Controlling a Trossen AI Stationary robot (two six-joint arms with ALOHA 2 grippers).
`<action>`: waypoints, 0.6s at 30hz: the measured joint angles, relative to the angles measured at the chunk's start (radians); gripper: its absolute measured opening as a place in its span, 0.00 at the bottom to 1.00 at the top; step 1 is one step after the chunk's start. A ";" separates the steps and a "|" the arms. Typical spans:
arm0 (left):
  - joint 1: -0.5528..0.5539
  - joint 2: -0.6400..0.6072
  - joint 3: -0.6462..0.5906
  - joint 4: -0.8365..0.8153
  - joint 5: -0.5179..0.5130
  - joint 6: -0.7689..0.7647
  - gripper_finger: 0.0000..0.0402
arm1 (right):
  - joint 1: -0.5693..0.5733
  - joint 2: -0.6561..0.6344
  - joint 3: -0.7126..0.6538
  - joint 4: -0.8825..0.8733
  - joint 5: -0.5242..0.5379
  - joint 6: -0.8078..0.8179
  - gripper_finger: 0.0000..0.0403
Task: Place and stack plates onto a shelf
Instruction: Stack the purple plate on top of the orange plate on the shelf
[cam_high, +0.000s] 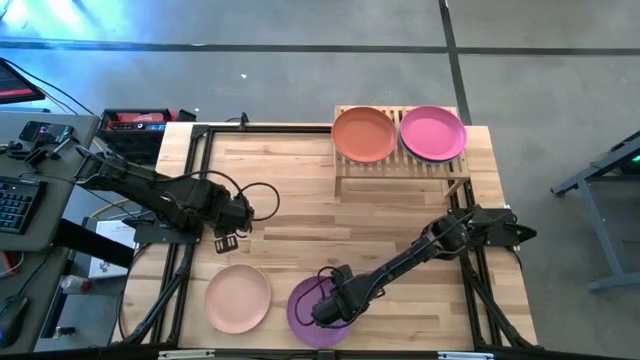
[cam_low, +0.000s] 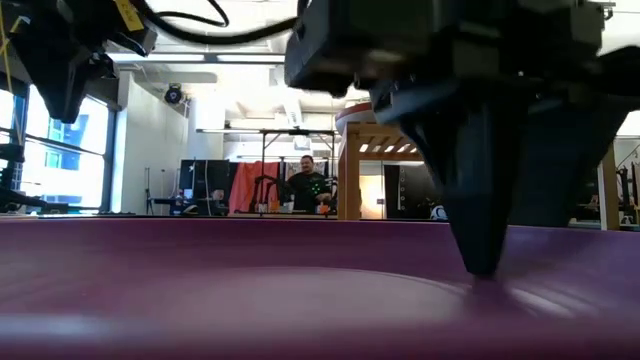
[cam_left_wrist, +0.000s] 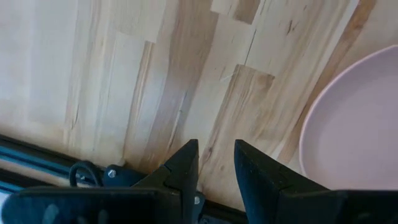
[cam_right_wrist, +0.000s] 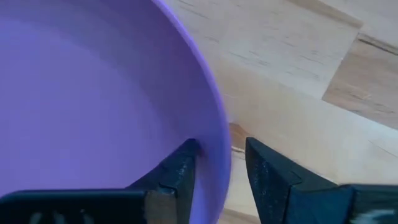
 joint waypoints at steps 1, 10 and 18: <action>0.000 0.000 0.000 0.006 0.000 0.000 0.23 | 0.000 0.005 0.000 0.001 -0.003 0.000 0.28; 0.000 0.000 0.000 0.006 -0.002 0.002 0.23 | -0.009 0.006 0.000 0.021 -0.034 0.000 0.06; 0.000 0.000 0.000 0.006 -0.002 0.027 0.23 | -0.029 0.003 0.008 0.013 -0.071 -0.001 0.01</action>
